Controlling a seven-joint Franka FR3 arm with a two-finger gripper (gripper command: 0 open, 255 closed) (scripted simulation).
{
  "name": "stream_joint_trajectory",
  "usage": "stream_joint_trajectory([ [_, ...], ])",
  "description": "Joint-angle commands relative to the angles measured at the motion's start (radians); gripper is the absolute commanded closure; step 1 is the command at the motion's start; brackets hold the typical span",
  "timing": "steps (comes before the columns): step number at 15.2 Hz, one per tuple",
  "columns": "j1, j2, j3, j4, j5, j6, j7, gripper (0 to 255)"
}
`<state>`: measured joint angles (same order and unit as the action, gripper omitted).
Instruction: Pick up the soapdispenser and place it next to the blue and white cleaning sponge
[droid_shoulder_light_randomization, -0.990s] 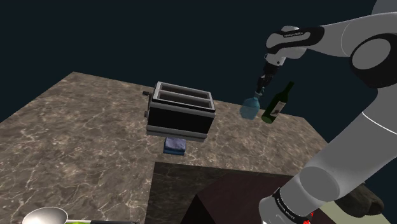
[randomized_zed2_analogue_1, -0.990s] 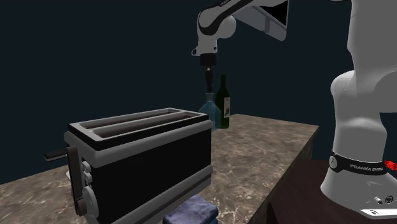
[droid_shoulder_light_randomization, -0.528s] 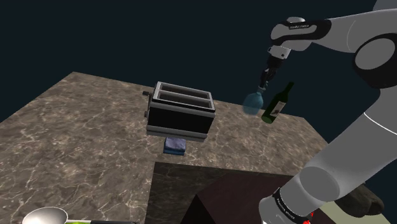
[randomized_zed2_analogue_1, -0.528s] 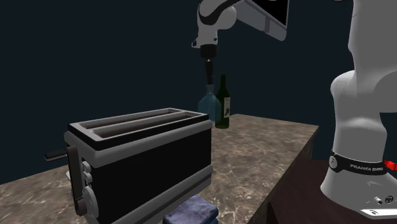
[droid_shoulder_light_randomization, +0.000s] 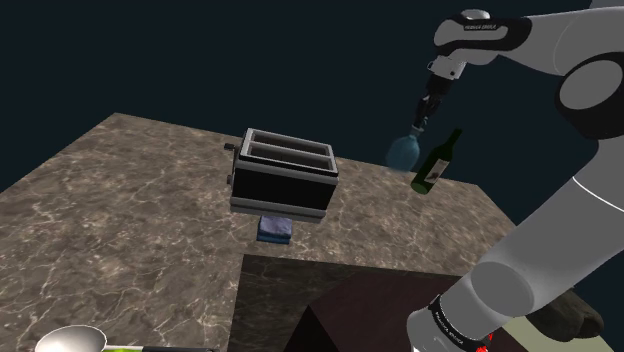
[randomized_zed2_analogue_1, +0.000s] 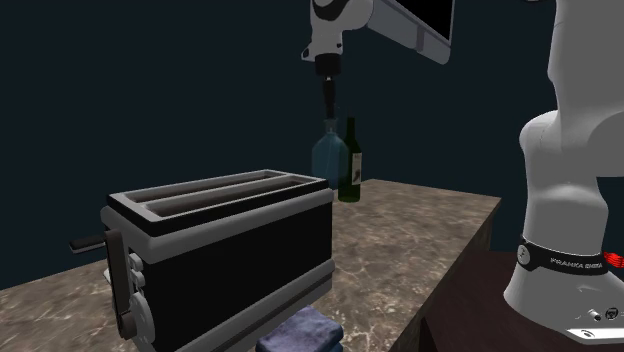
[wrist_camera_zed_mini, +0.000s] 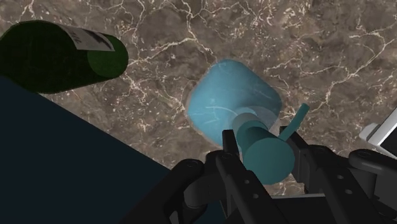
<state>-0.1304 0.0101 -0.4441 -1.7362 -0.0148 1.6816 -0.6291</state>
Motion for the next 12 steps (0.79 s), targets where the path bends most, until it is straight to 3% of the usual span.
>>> stream_joint_trajectory([
  [1, -0.001, 0.004, -0.001, 0.03, 0.002, -0.026, -0.002, 255],
  [12, -0.006, 0.034, -0.005, 0.213, 0.014, -0.182, -0.014, 255],
])
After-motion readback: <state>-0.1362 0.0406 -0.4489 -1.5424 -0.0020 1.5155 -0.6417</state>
